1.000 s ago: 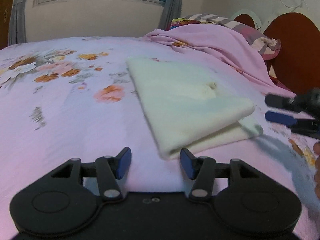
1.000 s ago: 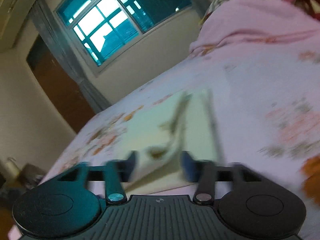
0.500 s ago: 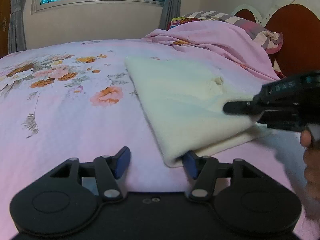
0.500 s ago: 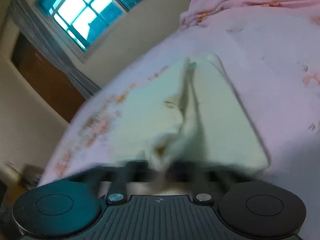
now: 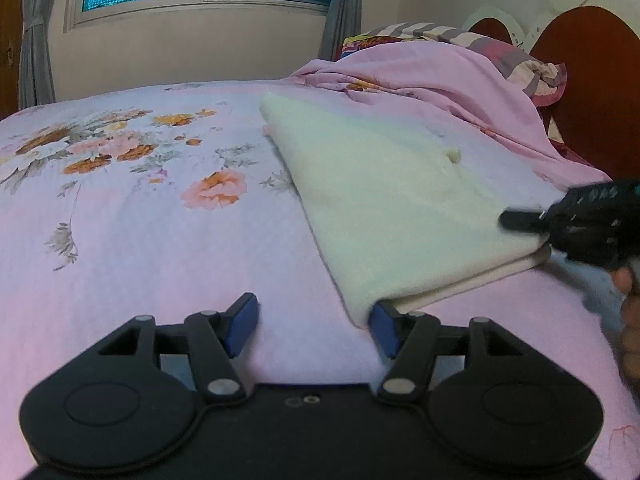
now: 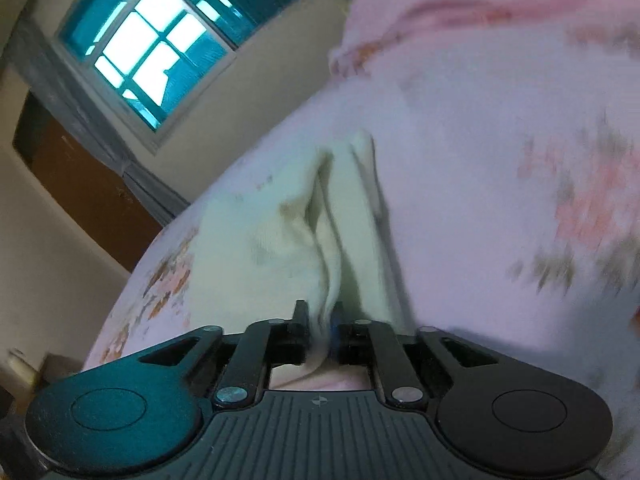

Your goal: Fold small clothes

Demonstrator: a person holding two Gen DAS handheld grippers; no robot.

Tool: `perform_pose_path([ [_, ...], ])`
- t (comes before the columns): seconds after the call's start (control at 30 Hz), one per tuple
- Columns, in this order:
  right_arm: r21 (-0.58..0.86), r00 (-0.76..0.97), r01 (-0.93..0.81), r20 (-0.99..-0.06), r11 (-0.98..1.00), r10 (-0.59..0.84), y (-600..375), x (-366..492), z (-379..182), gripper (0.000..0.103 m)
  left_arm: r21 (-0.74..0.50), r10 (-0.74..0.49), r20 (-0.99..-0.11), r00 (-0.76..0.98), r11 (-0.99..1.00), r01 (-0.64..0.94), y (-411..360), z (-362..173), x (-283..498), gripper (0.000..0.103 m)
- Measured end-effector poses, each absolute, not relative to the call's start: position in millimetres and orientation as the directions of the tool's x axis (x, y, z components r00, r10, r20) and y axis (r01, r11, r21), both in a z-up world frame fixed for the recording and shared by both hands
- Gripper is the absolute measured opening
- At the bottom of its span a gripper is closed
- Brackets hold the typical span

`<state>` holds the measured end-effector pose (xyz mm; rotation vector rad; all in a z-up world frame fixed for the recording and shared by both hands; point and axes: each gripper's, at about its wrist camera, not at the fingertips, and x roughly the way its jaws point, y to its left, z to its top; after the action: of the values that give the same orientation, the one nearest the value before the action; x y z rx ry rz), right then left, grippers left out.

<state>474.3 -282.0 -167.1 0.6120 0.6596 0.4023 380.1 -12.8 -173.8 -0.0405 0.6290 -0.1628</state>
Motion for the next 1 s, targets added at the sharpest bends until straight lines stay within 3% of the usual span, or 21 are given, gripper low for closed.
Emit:
perform_pose_path([
  [0.1, 0.64, 0.75, -0.196, -0.39, 0.743, 0.534, -292.6, 487.8, -155.9, 0.028, -0.098, -0.168, -0.575, 0.801, 0.986, 0.136, -10.7, -174.6, 379.6, 0.061],
  [0.13, 0.648, 0.741, -0.216, -0.379, 0.73, 0.555, -293.2, 498.5, -152.9, 0.039, -0.104, -0.17, -0.573, 0.802, 0.985, 0.134, -9.9, -174.7, 379.5, 0.061],
  [0.17, 0.643, 0.729, -0.24, -0.376, 0.727, 0.573, -293.8, 505.1, -151.2, 0.056, -0.111, -0.173, -0.572, 0.802, 0.985, 0.133, -8.6, -174.7, 379.6, 0.061],
  [0.2, 0.633, 0.723, -0.255, -0.378, 0.731, 0.579, -291.6, 513.7, -150.5, 0.059, -0.121, -0.176, -0.569, 0.804, 0.984, 0.129, -7.2, -174.9, 379.4, 0.061],
  [0.47, 0.667, 0.607, -0.314, -0.406, 0.676, 0.683, -284.8, 550.3, -174.9, 0.059, -0.242, -0.164, -0.542, 0.825, 0.97, 0.033, 1.6, -176.5, 376.4, 0.062],
  [0.83, 0.652, 0.6, -0.348, -0.398, 0.674, 0.694, -279.5, 567.6, -169.2, 0.058, -0.248, -0.089, -0.547, 0.832, 0.967, -0.059, -8.3, -176.6, 374.6, 0.062],
  [0.9, 0.654, 0.595, -0.349, -0.398, 0.671, 0.698, -278.2, 567.2, -167.6, 0.048, -0.264, -0.086, -0.546, 0.834, 0.962, -0.074, -8.3, -176.8, 373.9, 0.062],
  [1.0, 0.664, 0.591, -0.347, -0.394, 0.663, 0.704, -278.4, 569.3, -169.0, 0.046, -0.308, -0.091, -0.54, 0.837, 0.947, -0.095, -4.5, -177.6, 373.2, 0.062],
])
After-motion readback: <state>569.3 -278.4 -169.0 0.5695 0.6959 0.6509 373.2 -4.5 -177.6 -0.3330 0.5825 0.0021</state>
